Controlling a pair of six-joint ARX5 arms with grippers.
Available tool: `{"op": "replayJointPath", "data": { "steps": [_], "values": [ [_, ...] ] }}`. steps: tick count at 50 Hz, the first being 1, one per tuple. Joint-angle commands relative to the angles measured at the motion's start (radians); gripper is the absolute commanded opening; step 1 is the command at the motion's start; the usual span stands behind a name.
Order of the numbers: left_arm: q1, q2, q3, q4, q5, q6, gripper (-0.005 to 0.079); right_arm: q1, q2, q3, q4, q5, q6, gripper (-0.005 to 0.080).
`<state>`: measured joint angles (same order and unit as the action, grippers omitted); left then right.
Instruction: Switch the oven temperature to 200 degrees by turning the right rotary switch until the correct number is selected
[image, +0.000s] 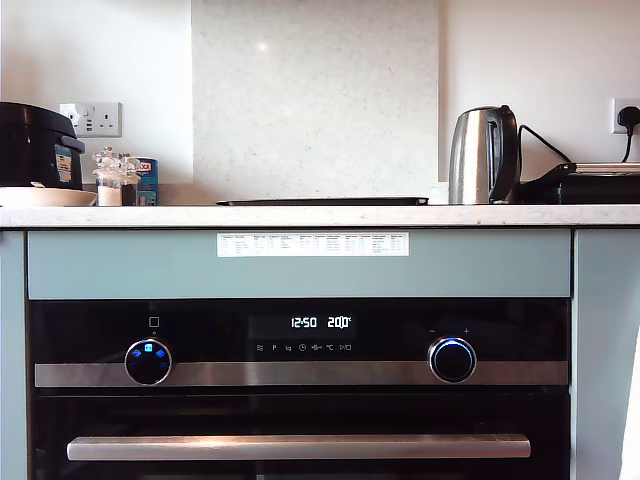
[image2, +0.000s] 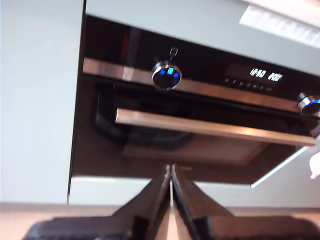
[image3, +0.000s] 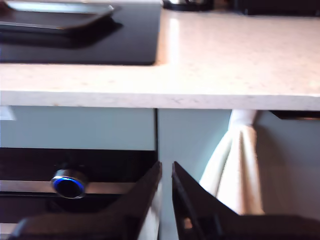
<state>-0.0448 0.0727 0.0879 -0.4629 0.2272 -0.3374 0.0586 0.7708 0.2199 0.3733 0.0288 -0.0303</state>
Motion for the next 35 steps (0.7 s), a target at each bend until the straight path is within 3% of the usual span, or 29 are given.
{"op": "replayJointPath", "data": {
  "steps": [1,18,35],
  "values": [
    [0.003,-0.002,0.008,-0.014,0.0,0.005,-0.0022,-0.002,-0.041,-0.016,0.005,-0.037,-0.002,0.004],
    [0.003,-0.002,0.008,-0.039,0.0,0.005,-0.0022,-0.003,-0.243,-0.101,-0.119,-0.044,-0.05,0.004],
    [0.003,-0.002,0.008,-0.039,0.0,0.005,-0.0022,-0.002,-0.524,-0.129,-0.323,-0.048,-0.076,0.004]
  ]
}}
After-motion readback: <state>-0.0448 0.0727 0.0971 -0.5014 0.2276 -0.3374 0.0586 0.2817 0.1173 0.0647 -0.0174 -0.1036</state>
